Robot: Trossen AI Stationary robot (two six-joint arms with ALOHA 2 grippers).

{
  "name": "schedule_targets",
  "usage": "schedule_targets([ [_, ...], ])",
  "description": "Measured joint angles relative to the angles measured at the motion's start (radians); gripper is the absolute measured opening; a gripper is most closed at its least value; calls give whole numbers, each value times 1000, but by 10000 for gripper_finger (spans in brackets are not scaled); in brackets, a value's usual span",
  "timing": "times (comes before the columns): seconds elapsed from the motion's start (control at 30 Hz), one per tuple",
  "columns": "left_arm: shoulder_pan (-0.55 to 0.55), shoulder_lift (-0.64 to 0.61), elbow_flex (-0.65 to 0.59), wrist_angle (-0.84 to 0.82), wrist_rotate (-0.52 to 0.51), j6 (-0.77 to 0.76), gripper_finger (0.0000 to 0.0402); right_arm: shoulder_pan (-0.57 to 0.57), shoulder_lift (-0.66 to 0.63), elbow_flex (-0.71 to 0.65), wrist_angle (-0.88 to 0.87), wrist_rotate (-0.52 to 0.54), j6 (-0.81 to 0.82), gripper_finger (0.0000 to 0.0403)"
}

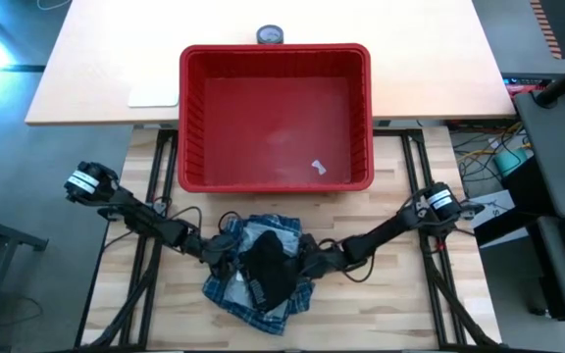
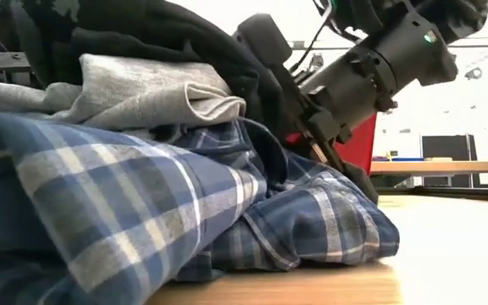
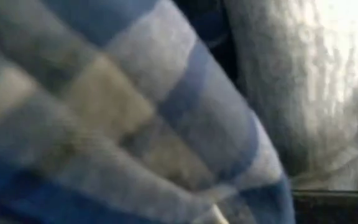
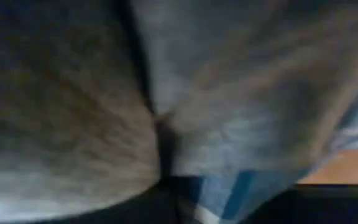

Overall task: Fold Laundry from Bin
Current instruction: Put the folded clothes into the red bin

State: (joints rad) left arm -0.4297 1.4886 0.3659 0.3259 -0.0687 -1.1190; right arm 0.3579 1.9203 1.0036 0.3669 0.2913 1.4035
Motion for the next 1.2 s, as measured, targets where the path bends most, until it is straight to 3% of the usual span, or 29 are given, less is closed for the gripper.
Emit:
schedule_targets([
  [0.2, -4, -48, 62, -79, 12, -8, 4, -2, -75, 155, -342, -26, -45, 22],
  [0.37, -9, -134, 207, -353, 15, 44, 2, -1, -144, 329, -628, -66, -63, 20],
  [0.53, -18, -222, 401, -637, 15, 58, 1, -3, -197, 487, -855, -64, -82, 19],
  [0.8, -6, -280, 796, -1107, -65, 156, 0, -17, -250, 728, -1023, 12, -173, 19],
  [1.0, 96, -279, 1007, -1287, -135, 251, 0, -73, -251, 930, -1164, 100, -288, 18],
  [1.2, 289, -278, 1046, -1295, -139, 353, 0, -194, -251, 1025, -1227, 94, -389, 18],
])
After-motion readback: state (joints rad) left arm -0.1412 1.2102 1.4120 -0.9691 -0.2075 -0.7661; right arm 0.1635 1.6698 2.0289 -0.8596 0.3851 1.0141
